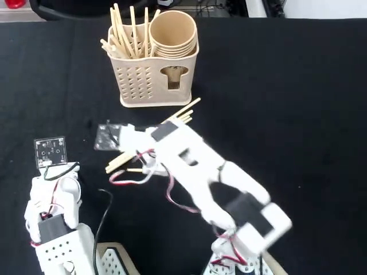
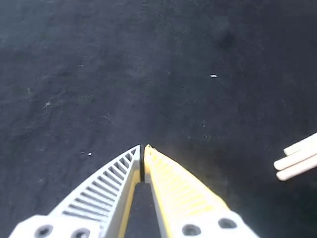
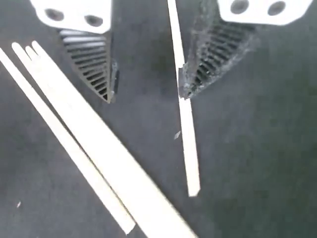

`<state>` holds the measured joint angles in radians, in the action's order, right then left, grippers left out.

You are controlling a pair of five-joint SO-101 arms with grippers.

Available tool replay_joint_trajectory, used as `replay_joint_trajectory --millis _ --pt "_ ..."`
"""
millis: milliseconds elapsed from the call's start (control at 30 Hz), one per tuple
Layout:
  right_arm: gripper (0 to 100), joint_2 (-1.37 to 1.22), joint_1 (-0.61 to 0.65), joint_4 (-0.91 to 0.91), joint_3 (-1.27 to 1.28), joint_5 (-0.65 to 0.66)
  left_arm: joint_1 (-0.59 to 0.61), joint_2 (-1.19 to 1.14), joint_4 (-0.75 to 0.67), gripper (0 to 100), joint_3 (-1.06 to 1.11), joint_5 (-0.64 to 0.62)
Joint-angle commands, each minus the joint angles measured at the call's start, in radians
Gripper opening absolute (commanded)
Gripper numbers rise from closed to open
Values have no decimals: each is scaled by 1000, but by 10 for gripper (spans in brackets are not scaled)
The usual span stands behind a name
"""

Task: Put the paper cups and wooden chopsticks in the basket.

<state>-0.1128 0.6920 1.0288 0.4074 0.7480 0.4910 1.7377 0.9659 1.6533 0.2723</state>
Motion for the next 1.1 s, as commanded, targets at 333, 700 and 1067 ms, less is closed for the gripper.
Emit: replay_joint_trajectory --millis 333,700,1067 --pt "204 -519 74 253 -568 -100 13 8 -5 30 -58 -17" --pt "204 -489 74 239 -532 20 12 9 -5 30 -58 -14" --pt "204 -289 75 61 -312 190 12 9 -5 30 -58 -14"
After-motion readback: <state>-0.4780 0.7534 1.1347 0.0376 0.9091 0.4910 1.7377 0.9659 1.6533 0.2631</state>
